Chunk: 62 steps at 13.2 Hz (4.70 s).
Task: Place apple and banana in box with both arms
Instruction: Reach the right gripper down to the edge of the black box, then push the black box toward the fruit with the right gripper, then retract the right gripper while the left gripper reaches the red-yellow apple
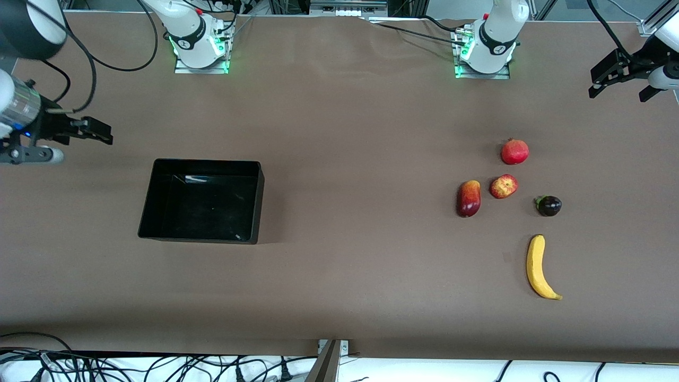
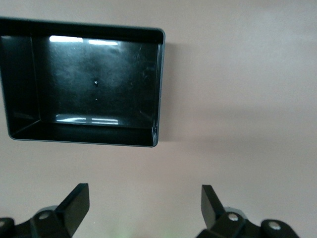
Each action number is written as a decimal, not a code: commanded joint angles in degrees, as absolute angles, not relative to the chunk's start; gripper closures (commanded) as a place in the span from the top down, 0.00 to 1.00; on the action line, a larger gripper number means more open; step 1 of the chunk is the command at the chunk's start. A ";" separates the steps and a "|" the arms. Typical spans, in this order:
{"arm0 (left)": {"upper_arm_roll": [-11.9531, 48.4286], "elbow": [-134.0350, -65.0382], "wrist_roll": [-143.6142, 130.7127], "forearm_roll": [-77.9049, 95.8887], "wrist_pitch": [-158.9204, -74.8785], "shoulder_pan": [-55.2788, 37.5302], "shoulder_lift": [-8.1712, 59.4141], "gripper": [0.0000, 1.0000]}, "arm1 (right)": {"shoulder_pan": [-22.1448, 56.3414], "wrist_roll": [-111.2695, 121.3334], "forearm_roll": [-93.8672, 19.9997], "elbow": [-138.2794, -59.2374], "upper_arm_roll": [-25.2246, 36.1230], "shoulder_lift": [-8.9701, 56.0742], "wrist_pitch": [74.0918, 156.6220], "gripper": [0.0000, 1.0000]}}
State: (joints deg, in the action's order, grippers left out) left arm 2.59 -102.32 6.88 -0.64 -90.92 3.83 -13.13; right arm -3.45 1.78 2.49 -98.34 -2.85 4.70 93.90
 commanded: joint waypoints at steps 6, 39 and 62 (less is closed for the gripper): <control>2.72 -100.81 7.38 -0.53 -89.65 3.96 -12.66 1.00 | -3.60 -0.17 3.34 -102.10 -1.68 21.26 106.92 1.00; 3.25 -101.34 7.65 -0.62 -89.65 4.40 -4.84 1.00 | 34.54 -37.79 -4.39 -84.55 -10.20 44.92 129.99 1.00; 4.39 -131.75 35.68 -0.70 -142.02 3.87 15.03 1.00 | 1.23 -2.46 2.64 -109.87 1.58 -1.84 108.37 1.00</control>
